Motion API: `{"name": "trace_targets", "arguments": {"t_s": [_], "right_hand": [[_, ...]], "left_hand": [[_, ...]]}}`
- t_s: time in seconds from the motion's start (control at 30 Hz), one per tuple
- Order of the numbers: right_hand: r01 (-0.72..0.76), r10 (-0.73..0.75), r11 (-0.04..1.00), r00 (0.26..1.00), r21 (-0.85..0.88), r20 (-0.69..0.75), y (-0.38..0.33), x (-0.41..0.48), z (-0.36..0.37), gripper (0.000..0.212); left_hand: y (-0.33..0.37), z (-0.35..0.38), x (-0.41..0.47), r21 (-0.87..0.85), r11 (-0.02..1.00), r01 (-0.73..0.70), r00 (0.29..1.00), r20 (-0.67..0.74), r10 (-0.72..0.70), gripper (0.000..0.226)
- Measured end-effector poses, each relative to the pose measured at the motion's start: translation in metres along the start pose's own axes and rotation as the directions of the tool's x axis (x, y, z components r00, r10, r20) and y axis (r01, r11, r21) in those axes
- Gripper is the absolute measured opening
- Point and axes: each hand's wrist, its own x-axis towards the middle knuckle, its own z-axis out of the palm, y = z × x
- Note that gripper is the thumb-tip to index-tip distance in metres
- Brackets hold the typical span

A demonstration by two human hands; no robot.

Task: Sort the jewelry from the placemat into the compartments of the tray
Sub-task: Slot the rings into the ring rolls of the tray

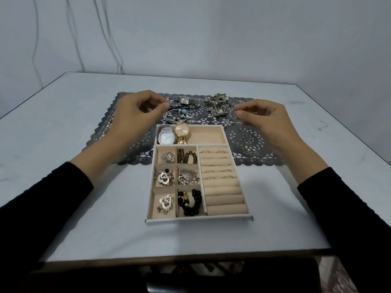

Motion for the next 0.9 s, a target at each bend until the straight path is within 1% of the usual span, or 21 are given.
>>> {"name": "trace_targets", "arguments": {"t_s": [0.1, 0.17, 0.3, 0.43, 0.53, 0.7, 0.9], "right_hand": [[0.038, -0.039, 0.999, 0.998, 0.007, 0.051, -0.011, -0.021, 0.004, 0.019], [0.054, -0.054, 0.999, 0.995, 0.003, 0.090, -0.016, -0.035, 0.006, 0.017], [0.022, -0.019, 1.000, 0.977, -0.010, 0.211, -0.025, -0.060, 0.008, 0.013], [0.055, -0.017, 0.995, 0.921, -0.087, 0.389, -0.029, -0.075, 0.006, 0.013], [0.102, -0.012, 0.981, 0.880, -0.165, 0.475, -0.028, -0.081, 0.004, 0.014], [0.158, 0.021, 0.947, 0.839, -0.280, 0.543, -0.029, -0.084, 0.004, 0.012], [0.295, -0.013, 0.877, 0.803, -0.378, 0.596, -0.036, -0.083, 0.002, 0.013]], "left_hand": [[0.014, 0.005, -0.016, -0.040, 0.998, -0.049, 0.998, 0.026, 0.050, 0.013], [0.021, 0.007, -0.025, -0.057, 0.995, -0.079, 0.996, 0.046, 0.082, 0.011], [0.035, 0.012, -0.044, -0.055, 0.994, -0.097, 0.990, 0.100, 0.102, 0.009], [0.041, 0.018, -0.058, -0.080, 0.989, -0.125, 0.984, 0.120, 0.134, 0.009], [0.046, 0.023, -0.065, -0.092, 0.984, -0.150, 0.979, 0.125, 0.160, 0.007], [0.052, 0.026, -0.072, -0.072, 0.981, -0.182, 0.972, 0.138, 0.191, 0.007], [0.050, 0.029, -0.075, -0.058, 0.983, -0.173, 0.971, 0.157, 0.180, 0.004]]}}
